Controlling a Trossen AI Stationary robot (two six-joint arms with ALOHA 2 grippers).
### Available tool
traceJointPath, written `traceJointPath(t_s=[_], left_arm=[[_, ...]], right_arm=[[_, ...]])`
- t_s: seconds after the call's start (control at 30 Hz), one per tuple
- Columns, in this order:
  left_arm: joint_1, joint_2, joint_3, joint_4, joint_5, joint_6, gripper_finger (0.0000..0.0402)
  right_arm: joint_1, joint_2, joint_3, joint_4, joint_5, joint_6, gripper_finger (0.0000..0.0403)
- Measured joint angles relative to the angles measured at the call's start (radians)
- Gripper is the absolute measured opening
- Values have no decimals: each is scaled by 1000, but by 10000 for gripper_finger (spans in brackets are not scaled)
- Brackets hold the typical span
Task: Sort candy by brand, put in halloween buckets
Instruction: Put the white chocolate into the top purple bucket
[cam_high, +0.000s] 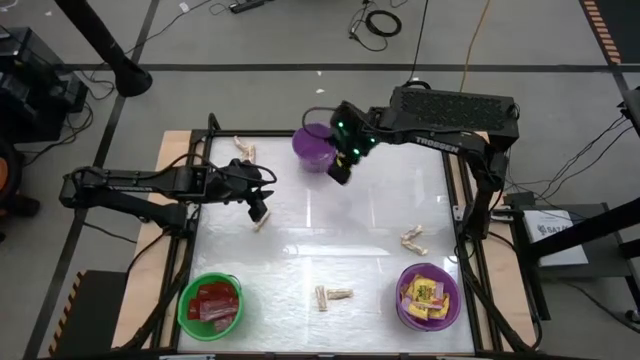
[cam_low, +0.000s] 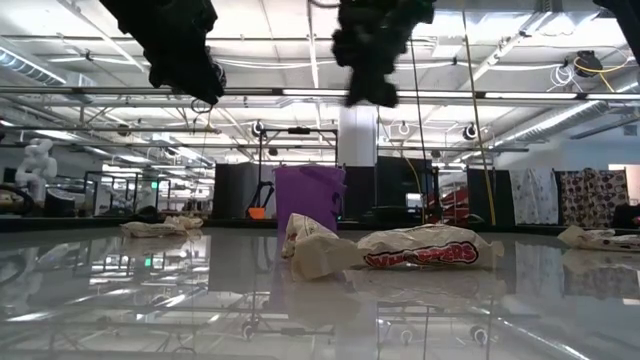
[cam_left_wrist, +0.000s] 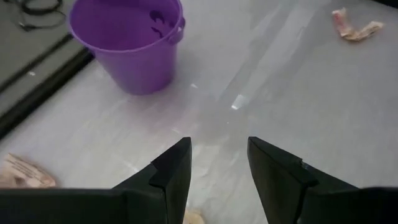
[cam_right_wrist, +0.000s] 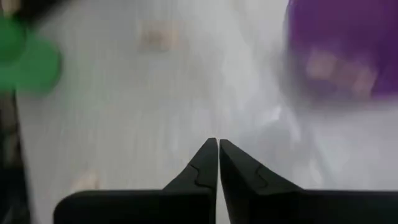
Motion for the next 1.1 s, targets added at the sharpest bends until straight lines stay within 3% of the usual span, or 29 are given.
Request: traceJointPath(t_s=[0.17,0.27,0.43,0.73,0.93,1.1], left_arm=[[5,11,0,10,-43,98,164],[23,28,0,55,-42,162,164],[57,68,0,152,-18,203,164],[69,161,0,223,41,207,164],[69,231,0,261,109,204,164],[69,252,0,266,169,202,164]], right_arm=[[39,-6,-1,-412,6,-57,35],[78,-7,-2,-610,75,-92,54],[149,-159,-150,-519,81,-22,89],[231,-453,-604,-352,85,252,172],[249,-537,-827,-314,80,387,212],[269,-566,-925,-310,76,463,223]])
